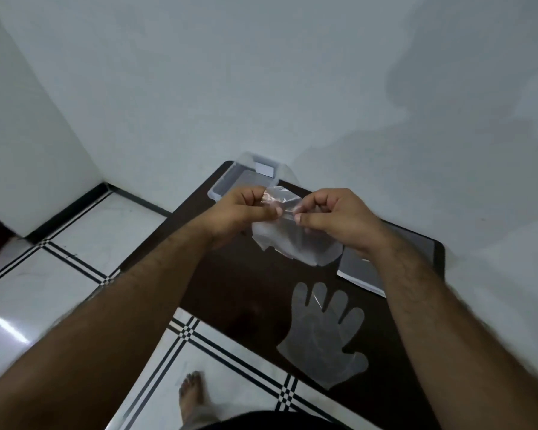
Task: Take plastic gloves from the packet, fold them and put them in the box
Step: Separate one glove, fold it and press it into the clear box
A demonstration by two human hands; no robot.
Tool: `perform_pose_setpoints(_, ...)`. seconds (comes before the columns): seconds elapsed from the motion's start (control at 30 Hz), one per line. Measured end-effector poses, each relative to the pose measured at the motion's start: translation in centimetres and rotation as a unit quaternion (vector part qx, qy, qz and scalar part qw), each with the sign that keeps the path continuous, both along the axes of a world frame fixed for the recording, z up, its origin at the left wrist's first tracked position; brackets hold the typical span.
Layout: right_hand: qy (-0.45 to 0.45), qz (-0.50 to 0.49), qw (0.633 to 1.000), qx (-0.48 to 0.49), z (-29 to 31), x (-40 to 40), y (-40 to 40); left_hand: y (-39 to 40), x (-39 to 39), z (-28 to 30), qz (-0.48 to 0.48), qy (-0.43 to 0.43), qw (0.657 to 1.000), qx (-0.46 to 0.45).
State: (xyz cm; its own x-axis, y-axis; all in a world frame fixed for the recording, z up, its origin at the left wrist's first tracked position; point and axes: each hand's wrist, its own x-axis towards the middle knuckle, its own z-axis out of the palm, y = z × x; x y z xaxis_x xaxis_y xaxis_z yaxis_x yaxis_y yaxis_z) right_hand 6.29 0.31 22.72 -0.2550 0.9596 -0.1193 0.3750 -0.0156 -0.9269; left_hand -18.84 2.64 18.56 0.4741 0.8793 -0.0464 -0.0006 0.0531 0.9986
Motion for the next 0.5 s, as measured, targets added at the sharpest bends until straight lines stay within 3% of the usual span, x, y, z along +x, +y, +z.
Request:
perform_pose_setpoints(0.17, 0.014, -0.056, 0.998, -0.019, 0.6, -4.1, 4.4, 4.5, -5.7, -0.5, 0.063, -0.03, 0.998, -0.004)
perform_pose_setpoints(0.5, -0.012, -0.133, 0.991, -0.001, 0.9, -11.4, 12.1, 15.6, -15.0, 0.5, -0.018, 0.018, 0.999, 0.024)
